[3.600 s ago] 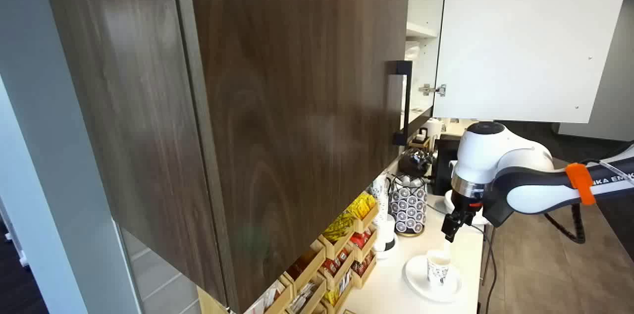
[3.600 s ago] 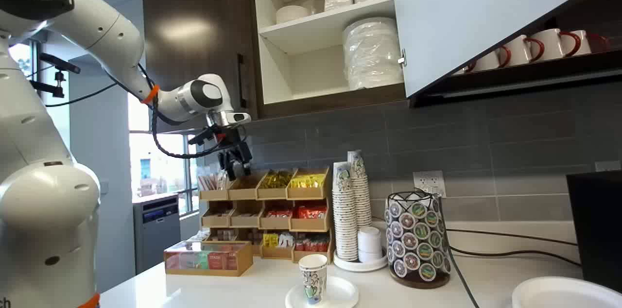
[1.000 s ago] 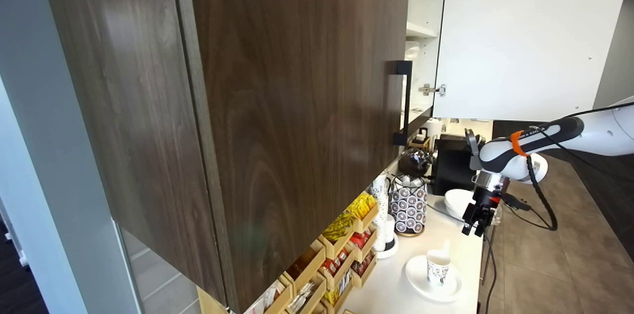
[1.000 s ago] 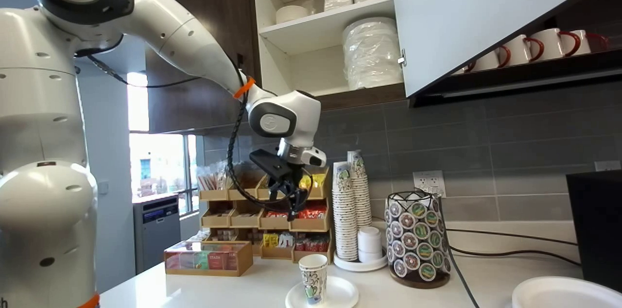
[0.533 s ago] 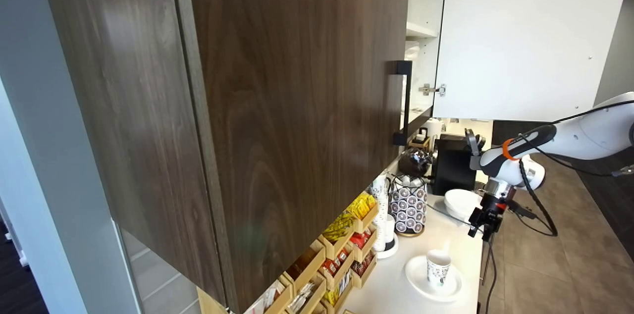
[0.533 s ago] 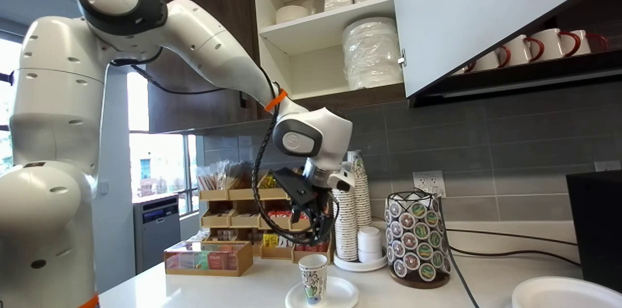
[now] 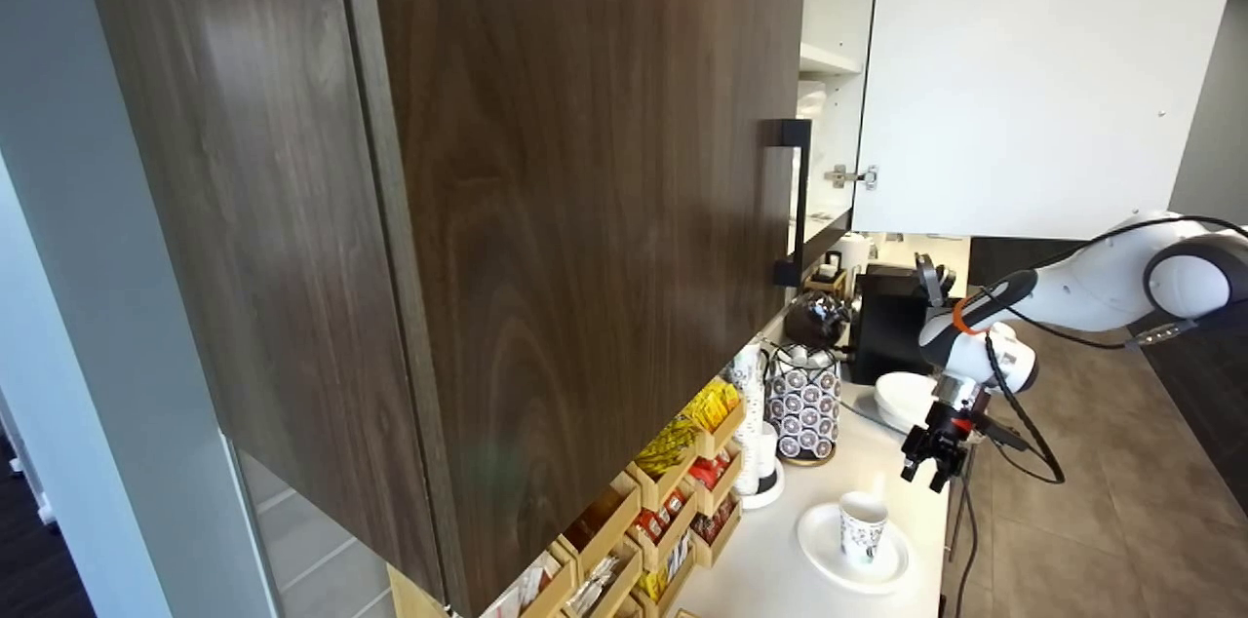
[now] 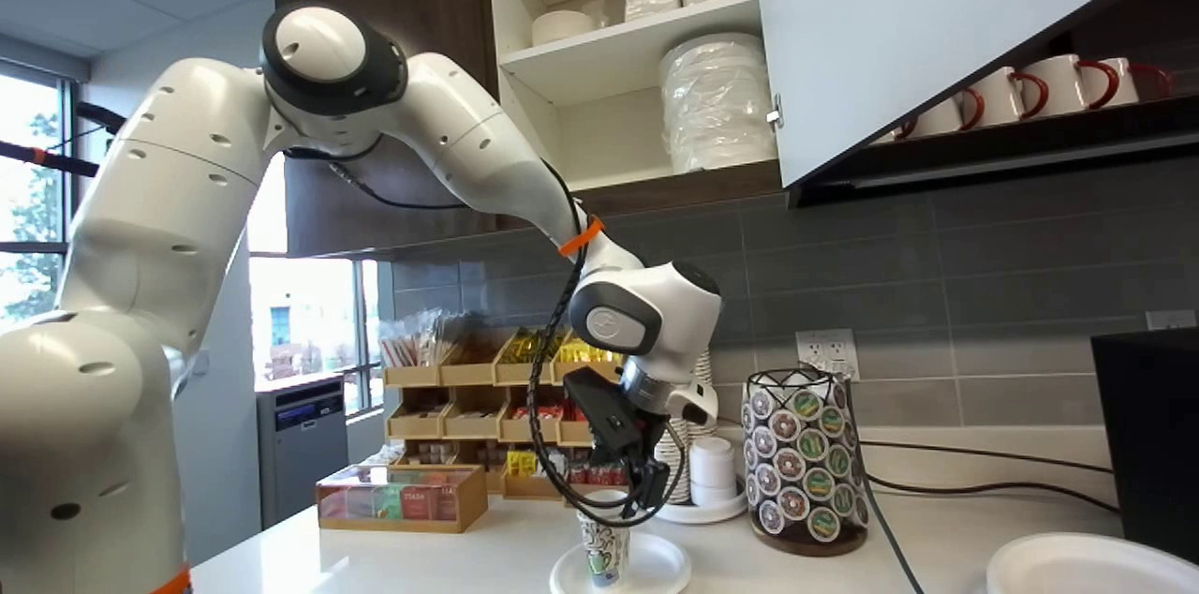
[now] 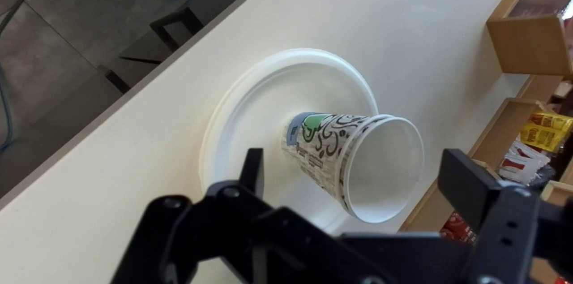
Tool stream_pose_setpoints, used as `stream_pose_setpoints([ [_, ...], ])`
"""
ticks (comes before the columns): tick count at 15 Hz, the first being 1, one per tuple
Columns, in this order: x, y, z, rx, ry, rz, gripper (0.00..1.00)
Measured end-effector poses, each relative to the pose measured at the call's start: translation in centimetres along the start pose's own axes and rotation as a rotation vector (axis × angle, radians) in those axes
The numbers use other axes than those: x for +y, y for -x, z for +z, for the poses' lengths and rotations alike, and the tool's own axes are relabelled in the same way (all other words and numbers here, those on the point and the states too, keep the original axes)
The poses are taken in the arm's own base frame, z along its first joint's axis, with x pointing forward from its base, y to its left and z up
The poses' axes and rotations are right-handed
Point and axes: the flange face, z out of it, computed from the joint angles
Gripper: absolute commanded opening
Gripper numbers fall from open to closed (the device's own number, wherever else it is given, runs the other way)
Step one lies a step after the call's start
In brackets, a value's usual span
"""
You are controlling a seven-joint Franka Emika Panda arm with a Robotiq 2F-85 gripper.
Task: Pick up the paper plate with a paper coffee cup on top and put it in the bottom shelf of the cabinet with an open door
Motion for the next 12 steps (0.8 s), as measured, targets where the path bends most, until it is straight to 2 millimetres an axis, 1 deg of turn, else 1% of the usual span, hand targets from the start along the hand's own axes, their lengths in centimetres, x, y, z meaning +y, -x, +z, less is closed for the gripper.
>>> stream_pose_setpoints([
  [8,0.2,-0.3,0.0,0.001,-0.003,-0.001,1.0],
  [12,1.2,-0.5,0.9,-0.01,-0.008,-0.004,1.0],
])
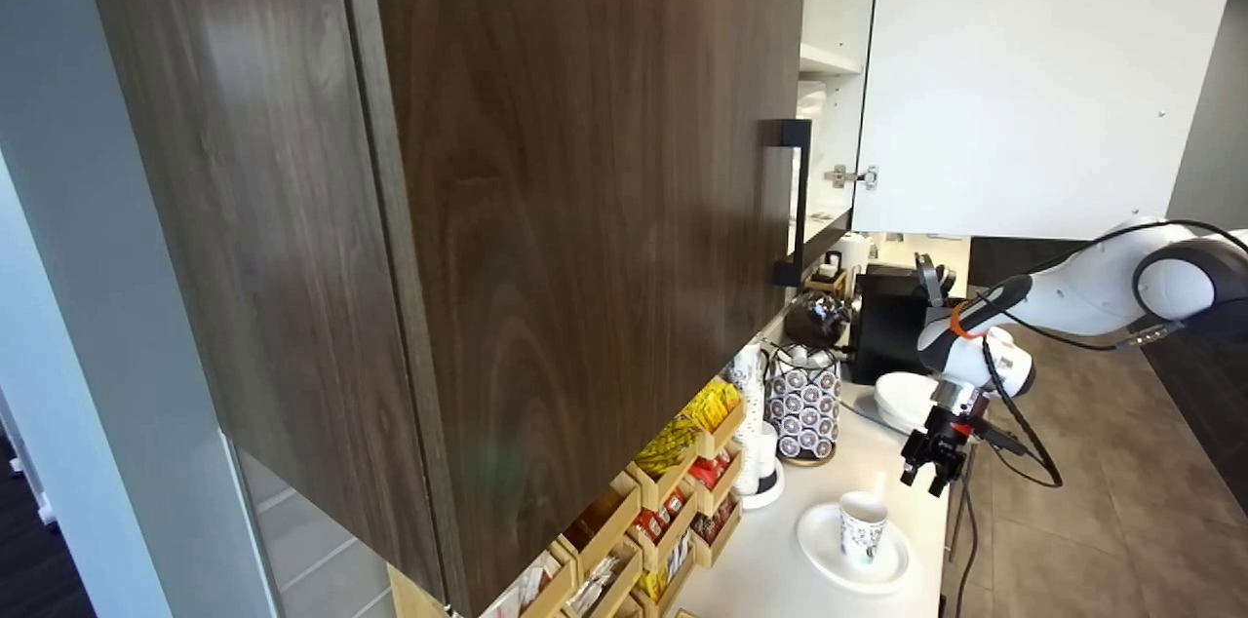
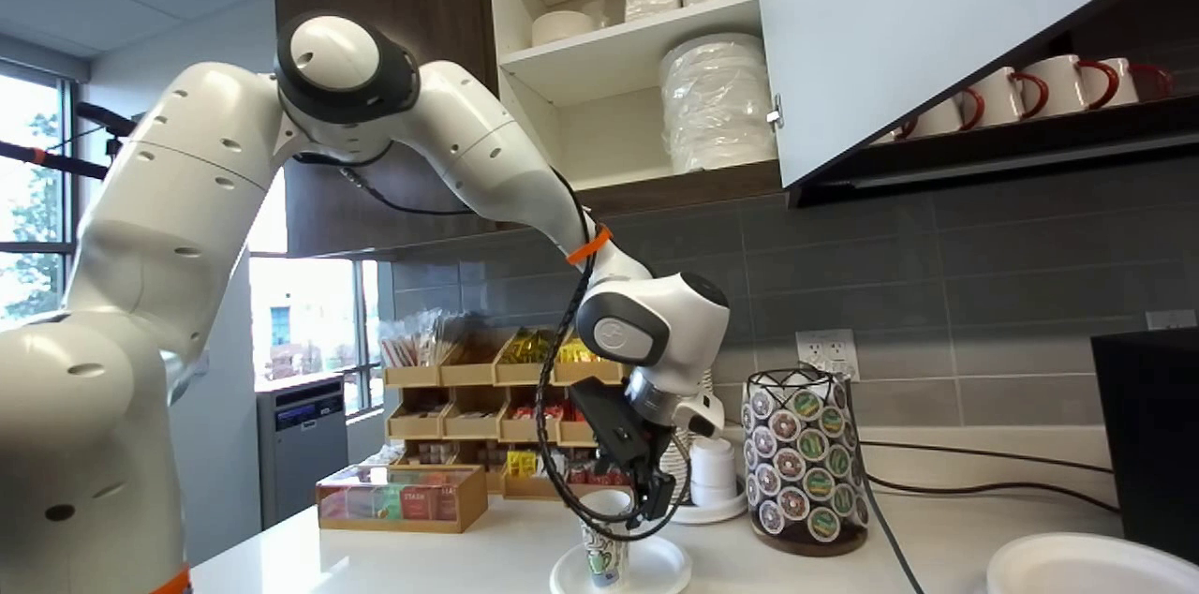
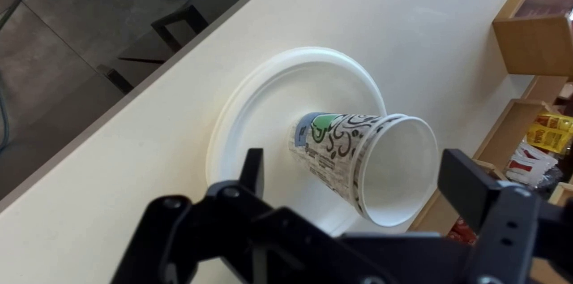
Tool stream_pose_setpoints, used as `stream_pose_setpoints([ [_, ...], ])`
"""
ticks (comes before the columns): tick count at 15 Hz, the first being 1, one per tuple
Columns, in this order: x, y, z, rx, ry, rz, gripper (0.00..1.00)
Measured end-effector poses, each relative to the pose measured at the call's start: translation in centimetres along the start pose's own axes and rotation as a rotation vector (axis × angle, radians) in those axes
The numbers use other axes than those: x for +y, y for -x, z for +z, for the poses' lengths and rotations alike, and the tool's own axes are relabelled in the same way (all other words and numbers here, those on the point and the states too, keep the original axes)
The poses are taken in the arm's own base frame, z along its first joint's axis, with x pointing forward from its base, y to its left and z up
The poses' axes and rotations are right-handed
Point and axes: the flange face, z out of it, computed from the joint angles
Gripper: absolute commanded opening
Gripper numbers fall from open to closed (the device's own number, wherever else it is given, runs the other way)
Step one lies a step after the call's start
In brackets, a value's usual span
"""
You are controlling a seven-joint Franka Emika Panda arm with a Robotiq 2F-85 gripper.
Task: Pick up the paper plate with a paper coffee cup on top and put it in the bottom shelf of the cabinet with an open door
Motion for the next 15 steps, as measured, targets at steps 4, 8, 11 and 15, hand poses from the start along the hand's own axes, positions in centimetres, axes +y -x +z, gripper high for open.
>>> stream_pose_setpoints([
  [4,2.1,-0.7,1.5,0.004,0.021,0.008,1.0],
  [8,3.9,-1.7,2.8,0.022,0.045,0.015,1.0],
  [11,4.9,-2.5,4.2,0.042,0.07,0.018,1.0],
  [15,5.8,-3.7,6.3,0.077,0.1,0.022,1.0],
])
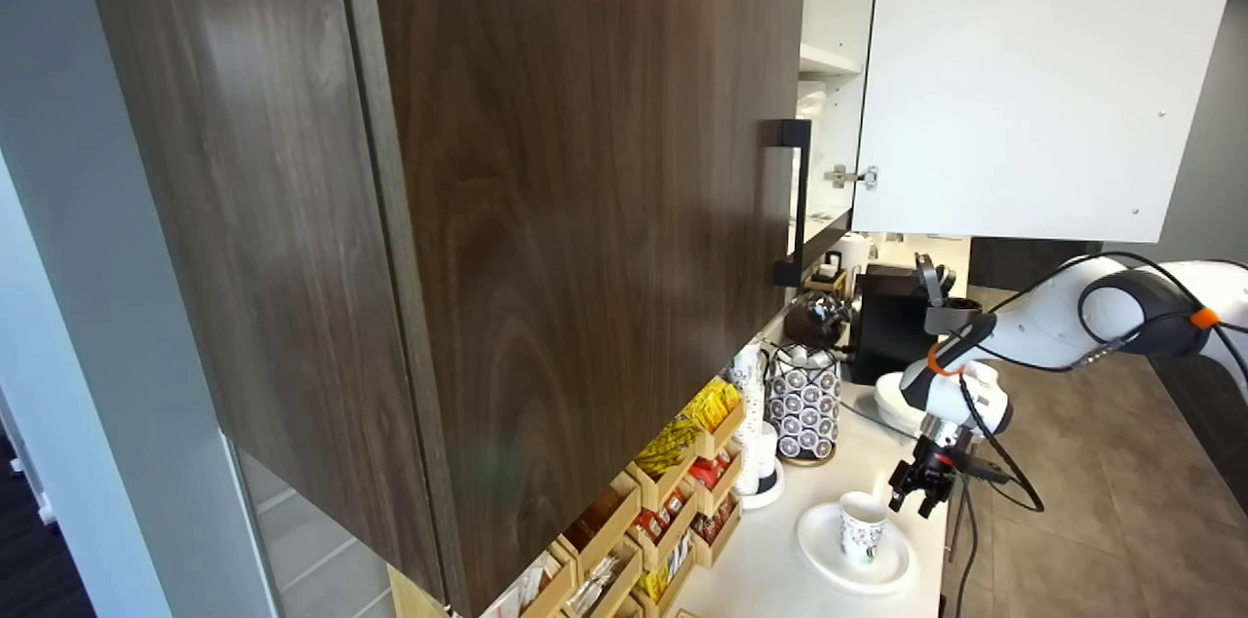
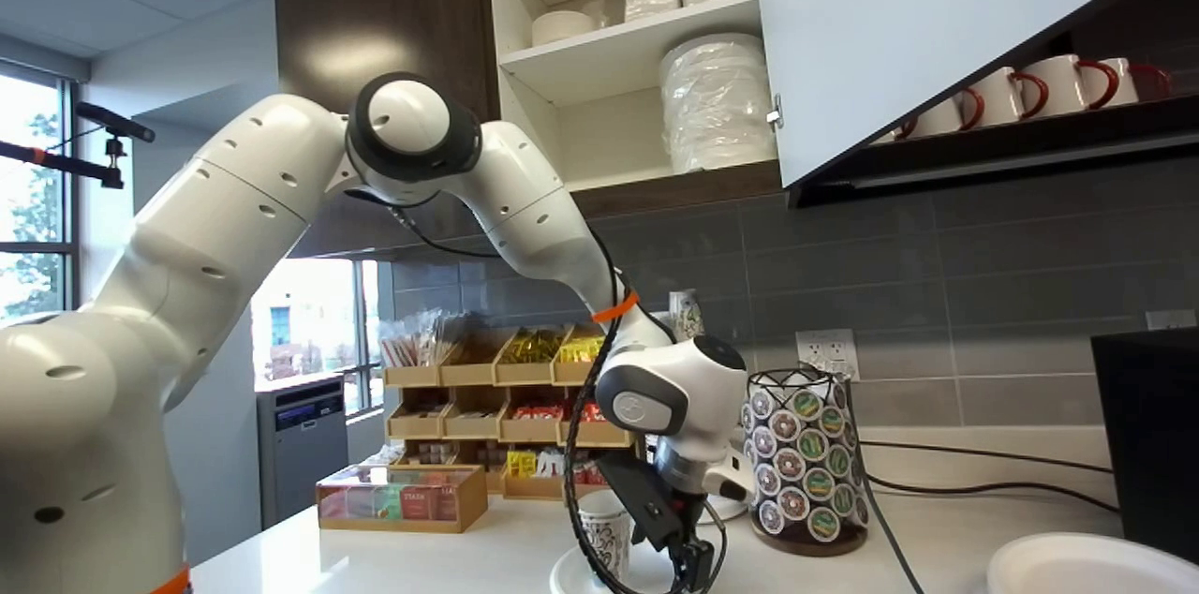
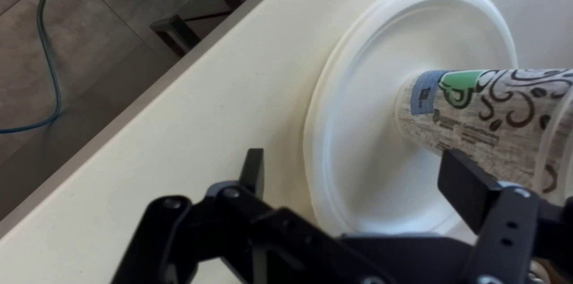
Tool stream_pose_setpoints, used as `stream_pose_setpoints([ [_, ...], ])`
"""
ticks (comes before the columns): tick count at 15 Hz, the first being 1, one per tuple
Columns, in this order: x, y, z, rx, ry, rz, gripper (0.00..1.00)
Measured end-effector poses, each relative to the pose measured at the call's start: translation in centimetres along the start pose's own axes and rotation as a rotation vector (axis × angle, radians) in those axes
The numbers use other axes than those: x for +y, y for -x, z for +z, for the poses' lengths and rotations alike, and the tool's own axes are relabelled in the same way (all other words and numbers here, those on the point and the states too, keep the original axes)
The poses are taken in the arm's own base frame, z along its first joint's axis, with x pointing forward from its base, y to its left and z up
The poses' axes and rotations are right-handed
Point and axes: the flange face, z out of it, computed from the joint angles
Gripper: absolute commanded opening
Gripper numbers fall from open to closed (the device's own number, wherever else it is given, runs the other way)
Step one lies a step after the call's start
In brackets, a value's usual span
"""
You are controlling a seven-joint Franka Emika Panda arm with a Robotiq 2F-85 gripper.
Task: Pick up the paper plate with a paper coffee cup on top and put it in the bottom shelf of the cabinet with an open door
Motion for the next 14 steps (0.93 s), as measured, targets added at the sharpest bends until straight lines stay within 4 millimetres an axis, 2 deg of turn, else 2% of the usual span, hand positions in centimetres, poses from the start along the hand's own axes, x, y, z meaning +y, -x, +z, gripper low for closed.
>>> stream_pose_setpoints([
  [7,0.5,-1.3,2.7,0.03,0.015,-0.001,0.99],
  [9,0.7,-1.6,3.2,0.032,0.014,-0.002,0.91],
  [10,0.7,-1.7,3.5,0.033,0.014,-0.003,0.82],
  [12,0.7,-1.9,3.9,0.03,0.013,-0.005,0.75],
  [13,0.7,-2.0,4.1,0.029,0.012,-0.006,0.66],
  [14,0.7,-2.1,4.3,0.028,0.011,-0.007,0.65],
])
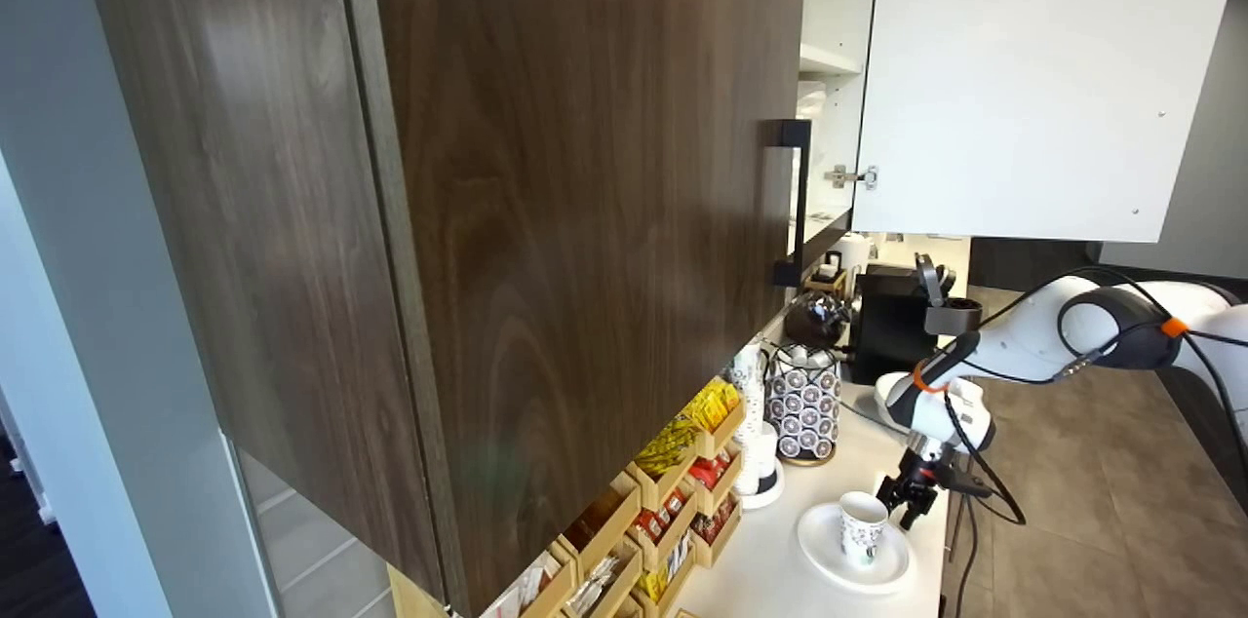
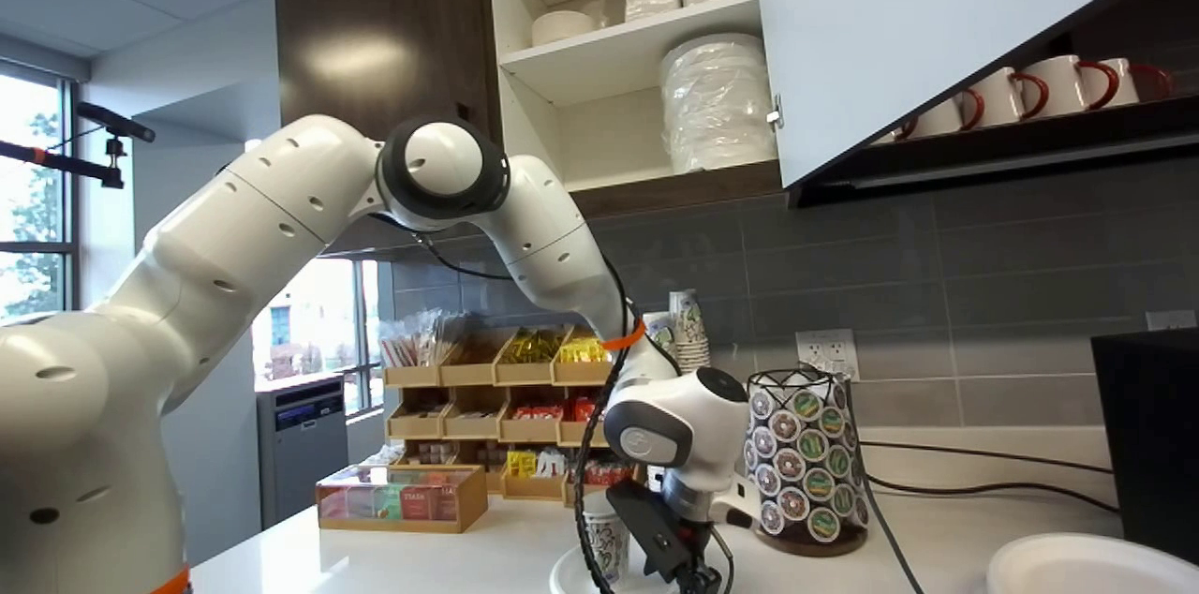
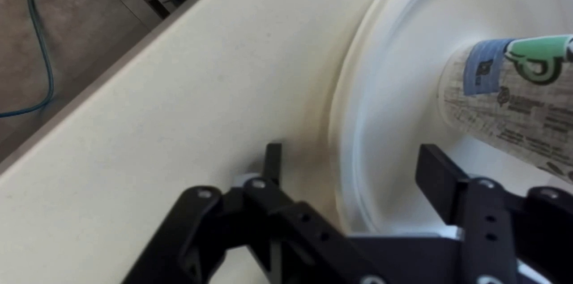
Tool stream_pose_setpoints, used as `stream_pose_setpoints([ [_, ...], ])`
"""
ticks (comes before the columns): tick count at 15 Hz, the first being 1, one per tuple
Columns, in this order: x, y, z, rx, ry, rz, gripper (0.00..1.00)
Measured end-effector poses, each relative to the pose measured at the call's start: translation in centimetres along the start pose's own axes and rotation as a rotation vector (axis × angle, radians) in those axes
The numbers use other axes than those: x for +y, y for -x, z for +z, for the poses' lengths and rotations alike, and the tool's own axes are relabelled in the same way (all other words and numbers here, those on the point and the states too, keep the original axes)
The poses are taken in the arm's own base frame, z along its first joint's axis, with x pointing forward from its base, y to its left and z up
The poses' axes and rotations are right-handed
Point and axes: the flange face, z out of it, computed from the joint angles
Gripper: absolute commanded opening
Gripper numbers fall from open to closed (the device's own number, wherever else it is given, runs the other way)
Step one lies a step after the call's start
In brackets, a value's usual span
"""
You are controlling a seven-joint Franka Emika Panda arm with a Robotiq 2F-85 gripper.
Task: Pick up the paper plate with a paper coffee cup on top and put it in the bottom shelf of the cabinet with an open door
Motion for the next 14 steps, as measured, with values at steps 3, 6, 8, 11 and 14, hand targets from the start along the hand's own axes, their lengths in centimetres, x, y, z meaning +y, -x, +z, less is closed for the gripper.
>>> stream_pose_setpoints([
  [3,0.05,-0.26,0.33,-0.001,-0.001,-0.003,0.7],
  [6,0.04,-0.42,0.32,0.001,0.0,-0.005,0.61],
  [8,0.07,-0.44,0.3,0.001,0.001,-0.006,0.39],
  [11,0.23,-0.44,0.29,0.001,0.002,-0.005,0.22],
  [14,0.41,-0.42,0.37,-0.001,0.003,-0.004,0.13],
])
